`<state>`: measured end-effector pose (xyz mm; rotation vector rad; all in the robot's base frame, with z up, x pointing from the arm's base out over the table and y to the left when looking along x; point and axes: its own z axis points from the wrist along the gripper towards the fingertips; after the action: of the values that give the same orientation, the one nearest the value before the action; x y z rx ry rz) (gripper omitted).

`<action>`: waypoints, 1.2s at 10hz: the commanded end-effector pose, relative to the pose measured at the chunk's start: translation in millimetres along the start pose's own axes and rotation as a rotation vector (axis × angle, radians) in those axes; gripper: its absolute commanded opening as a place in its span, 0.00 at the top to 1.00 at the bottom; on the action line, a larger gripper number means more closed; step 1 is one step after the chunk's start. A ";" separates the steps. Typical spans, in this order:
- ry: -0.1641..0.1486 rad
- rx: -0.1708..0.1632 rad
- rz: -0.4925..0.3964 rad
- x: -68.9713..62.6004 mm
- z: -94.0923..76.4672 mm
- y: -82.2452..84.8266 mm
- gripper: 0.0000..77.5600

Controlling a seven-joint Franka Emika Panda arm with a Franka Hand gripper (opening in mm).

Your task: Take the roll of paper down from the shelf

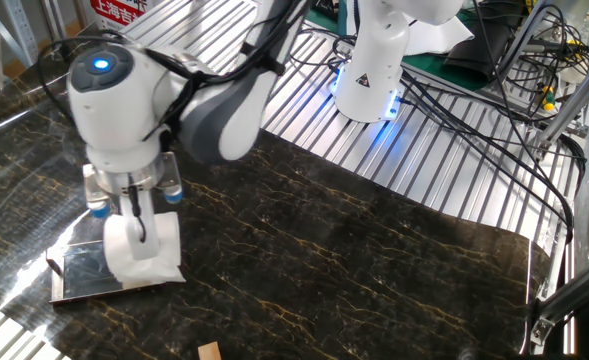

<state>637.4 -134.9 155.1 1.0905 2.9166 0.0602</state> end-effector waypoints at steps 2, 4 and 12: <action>-0.001 -0.001 0.004 29.5 -3.7 9.7 0.98; 0.005 -0.006 -0.024 38.7 -5.5 11.8 0.98; 0.042 -0.024 -0.269 101.6 -9.1 18.2 0.98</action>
<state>579.7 -62.5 164.6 0.7879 3.0423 0.0984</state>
